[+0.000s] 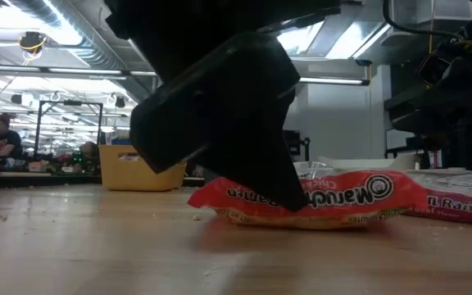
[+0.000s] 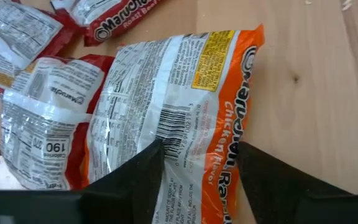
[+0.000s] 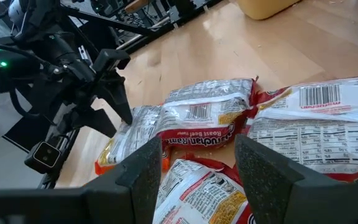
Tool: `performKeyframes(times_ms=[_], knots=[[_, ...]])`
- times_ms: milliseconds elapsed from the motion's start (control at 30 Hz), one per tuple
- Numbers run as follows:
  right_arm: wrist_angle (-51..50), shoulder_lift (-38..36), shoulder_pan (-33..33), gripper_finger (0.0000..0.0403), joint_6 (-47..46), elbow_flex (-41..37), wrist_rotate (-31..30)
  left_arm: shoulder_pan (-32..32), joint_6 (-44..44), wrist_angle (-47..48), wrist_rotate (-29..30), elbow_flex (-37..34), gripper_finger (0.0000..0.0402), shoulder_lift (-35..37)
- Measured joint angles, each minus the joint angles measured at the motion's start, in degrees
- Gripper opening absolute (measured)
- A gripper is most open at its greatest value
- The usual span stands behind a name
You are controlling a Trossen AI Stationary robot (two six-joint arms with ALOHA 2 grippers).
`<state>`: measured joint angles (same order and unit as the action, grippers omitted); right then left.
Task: Sort Maruchan noodles
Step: Put the orange noodle pack into the blue bin
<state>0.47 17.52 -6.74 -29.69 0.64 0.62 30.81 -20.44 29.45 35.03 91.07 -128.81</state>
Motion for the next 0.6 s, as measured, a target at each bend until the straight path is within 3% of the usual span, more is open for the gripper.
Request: performKeyframes(times_ms=[400, 600], knots=[[0.0, 0.0, 0.0, 0.0191, 0.0, 0.0, 0.0, -0.1, -0.3, 0.2, -0.6, -0.1, 0.0076, 0.1], [0.0, 0.0, 0.0, 0.0191, 0.0, 0.0, 0.0, 0.0, -0.3, 1.8, -1.9, 3.9, 0.0026, -0.2]])
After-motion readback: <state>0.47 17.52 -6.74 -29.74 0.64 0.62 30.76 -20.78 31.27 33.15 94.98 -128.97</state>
